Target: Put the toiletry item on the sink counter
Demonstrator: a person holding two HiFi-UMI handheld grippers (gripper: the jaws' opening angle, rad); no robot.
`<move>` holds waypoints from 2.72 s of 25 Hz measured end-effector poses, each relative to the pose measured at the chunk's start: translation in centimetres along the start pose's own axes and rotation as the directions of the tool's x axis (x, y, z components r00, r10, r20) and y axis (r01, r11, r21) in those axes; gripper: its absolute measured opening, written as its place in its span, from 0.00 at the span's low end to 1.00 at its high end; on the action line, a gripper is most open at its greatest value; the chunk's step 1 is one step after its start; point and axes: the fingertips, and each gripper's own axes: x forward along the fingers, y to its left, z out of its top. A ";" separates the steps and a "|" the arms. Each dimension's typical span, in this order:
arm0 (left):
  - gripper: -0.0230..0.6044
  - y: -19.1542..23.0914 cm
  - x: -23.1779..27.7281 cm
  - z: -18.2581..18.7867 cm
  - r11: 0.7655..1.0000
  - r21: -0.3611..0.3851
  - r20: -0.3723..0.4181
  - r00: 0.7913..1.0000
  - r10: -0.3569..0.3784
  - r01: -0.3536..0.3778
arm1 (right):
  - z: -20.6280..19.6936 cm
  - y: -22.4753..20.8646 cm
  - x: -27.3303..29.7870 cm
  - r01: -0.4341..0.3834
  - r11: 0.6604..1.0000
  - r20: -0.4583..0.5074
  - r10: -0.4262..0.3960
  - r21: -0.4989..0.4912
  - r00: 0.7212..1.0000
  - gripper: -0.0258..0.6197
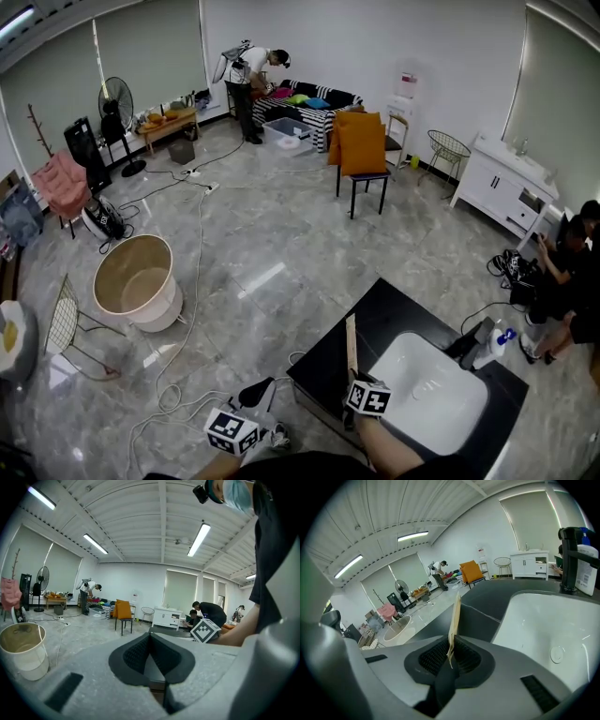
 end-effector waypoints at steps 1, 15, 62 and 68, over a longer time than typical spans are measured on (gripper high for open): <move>0.04 0.3 0.1 0.1 1.000 -0.001 -0.001 1.000 -0.002 0.002 | 0.2 0.1 0.3 0.006 1.000 -0.003 -0.006 -0.001 1.000 0.10; 0.04 3.5 2.2 0.4 1.000 -0.007 -0.003 1.000 -0.028 0.028 | 1.4 -0.8 3.1 0.115 0.993 -0.019 -0.115 0.002 0.993 0.16; 0.04 -5.2 -1.0 -0.6 1.000 -0.002 0.012 1.000 -0.003 0.003 | 3.8 4.5 -9.6 -0.120 0.971 0.213 0.164 -0.206 0.963 0.24; 0.04 -7.4 -2.0 -1.5 1.000 0.016 0.000 1.000 0.022 -0.022 | 3.2 4.7 -12.1 -0.164 0.962 0.231 0.214 -0.218 0.949 0.04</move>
